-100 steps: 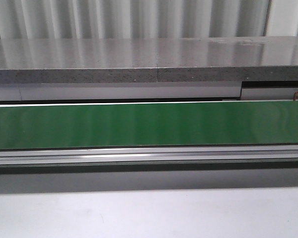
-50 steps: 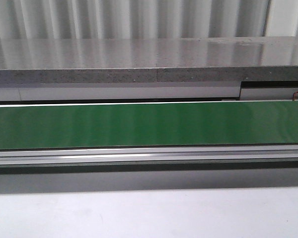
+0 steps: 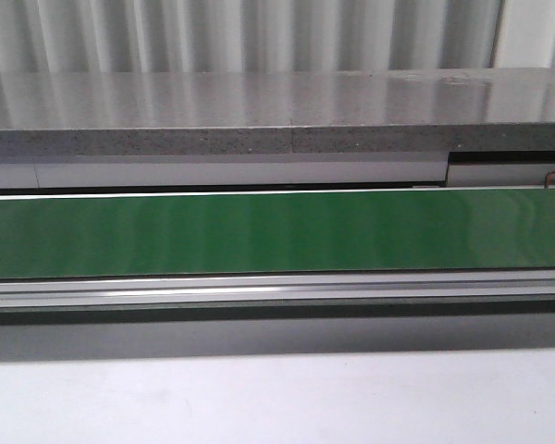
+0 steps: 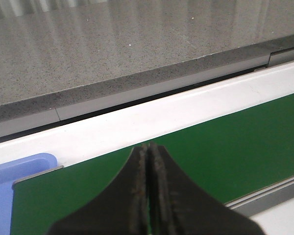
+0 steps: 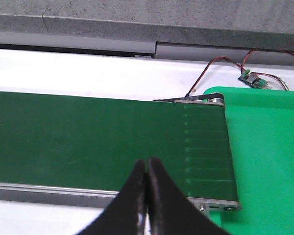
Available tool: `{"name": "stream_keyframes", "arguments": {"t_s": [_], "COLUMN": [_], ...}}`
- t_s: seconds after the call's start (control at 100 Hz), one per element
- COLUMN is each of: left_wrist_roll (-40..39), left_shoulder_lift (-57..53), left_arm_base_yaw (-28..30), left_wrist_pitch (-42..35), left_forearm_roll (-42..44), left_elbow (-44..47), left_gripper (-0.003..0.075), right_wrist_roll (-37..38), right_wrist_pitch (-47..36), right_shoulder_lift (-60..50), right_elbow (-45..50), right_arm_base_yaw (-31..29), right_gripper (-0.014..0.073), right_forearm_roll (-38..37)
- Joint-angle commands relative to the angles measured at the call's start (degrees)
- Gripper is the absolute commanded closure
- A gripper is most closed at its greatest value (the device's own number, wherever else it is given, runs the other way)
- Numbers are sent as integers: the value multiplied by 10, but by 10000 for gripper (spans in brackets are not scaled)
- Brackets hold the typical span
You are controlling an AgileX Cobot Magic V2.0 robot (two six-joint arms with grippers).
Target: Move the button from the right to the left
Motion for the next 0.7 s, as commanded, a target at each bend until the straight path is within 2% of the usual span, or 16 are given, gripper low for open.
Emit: {"name": "stream_keyframes", "arguments": {"t_s": [0.0, 0.26, 0.42, 0.49, 0.69], "left_wrist_roll": [-2, -2, -8, -60, -321], "left_shoulder_lift": [1, 0, -18, -34, -86], "left_arm_base_yaw": [-5, -5, -53, -78, -114], "left_wrist_pitch": [-20, -31, -116, -156, -208], "left_forearm_roll": [-32, -31, -12, 39, 289], "left_elbow": [-15, -12, 20, 33, 64], "left_gripper": [740, 740, 740, 740, 740], "right_wrist_roll": [-4, -4, -4, -4, -4], "right_wrist_pitch": [-38, -38, -38, -38, -38], "right_shoulder_lift": [-1, -1, -1, -1, -1], "right_elbow": [-14, -14, -14, -14, -14], "right_arm_base_yaw": [1, 1, 1, 1, 1], "right_gripper": [662, 662, 662, 662, 662], "right_forearm_roll": [8, 8, 8, 8, 8]}}
